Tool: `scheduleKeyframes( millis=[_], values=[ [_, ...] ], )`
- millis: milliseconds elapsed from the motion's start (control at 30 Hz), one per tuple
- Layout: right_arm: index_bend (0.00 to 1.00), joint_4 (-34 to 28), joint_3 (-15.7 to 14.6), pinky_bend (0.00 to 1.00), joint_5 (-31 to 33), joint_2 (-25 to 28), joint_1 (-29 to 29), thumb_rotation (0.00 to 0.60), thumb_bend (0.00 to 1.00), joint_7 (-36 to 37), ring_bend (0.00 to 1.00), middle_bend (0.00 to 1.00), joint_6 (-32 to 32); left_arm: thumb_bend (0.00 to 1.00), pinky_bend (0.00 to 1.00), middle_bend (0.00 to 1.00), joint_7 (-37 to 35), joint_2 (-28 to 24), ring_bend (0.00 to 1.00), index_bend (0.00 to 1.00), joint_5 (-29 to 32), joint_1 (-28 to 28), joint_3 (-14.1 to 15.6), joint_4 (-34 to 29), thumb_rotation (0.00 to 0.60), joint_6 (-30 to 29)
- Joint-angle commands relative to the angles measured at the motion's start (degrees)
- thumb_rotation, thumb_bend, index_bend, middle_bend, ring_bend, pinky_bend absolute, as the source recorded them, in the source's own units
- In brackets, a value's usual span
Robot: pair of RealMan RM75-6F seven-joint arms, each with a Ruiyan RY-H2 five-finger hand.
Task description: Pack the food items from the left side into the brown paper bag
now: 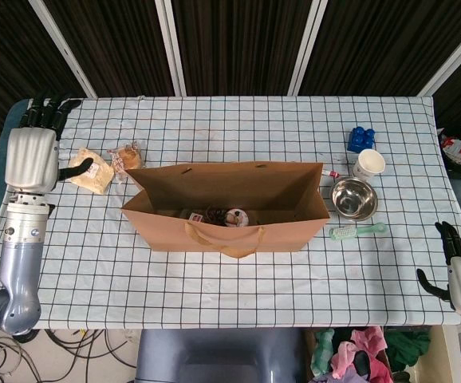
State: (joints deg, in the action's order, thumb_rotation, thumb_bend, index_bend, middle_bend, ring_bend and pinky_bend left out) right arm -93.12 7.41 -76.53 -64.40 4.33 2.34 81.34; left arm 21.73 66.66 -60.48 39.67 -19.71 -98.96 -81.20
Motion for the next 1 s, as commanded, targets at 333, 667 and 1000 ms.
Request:
scheduleKeyframes(
  millis=[333,667,1000],
  values=[
    [0.03,0.1,0.0,0.27,0.2,0.0,0.0,0.6,0.27,-0.1,0.14,0.04,-0.1,0.02,0.13,0.1,-6.5,12.6,0.0,0.16,4.9,-0.7,4.8,24.3,0.6,14.0],
    [0.03,0.1,0.1,0.27,0.3,0.0,-0.1,0.6,0.27,-0.4,0.14,0.04,0.1,0.01,0.06,0.06,0.1,18.6,0.0,0.13,13.1,5.2,6.4,40.4,0.6,32.5],
    [0.03,0.1,0.1,0.27,0.5,-0.1,-0.1,0.6,0.27,-0.9,0.14,0.04,0.1,0.01,0.06,0.06,-5.6,26.2,0.0,0.13,12.1,7.2,5.9,55.3,0.6,40.3]
  ],
)
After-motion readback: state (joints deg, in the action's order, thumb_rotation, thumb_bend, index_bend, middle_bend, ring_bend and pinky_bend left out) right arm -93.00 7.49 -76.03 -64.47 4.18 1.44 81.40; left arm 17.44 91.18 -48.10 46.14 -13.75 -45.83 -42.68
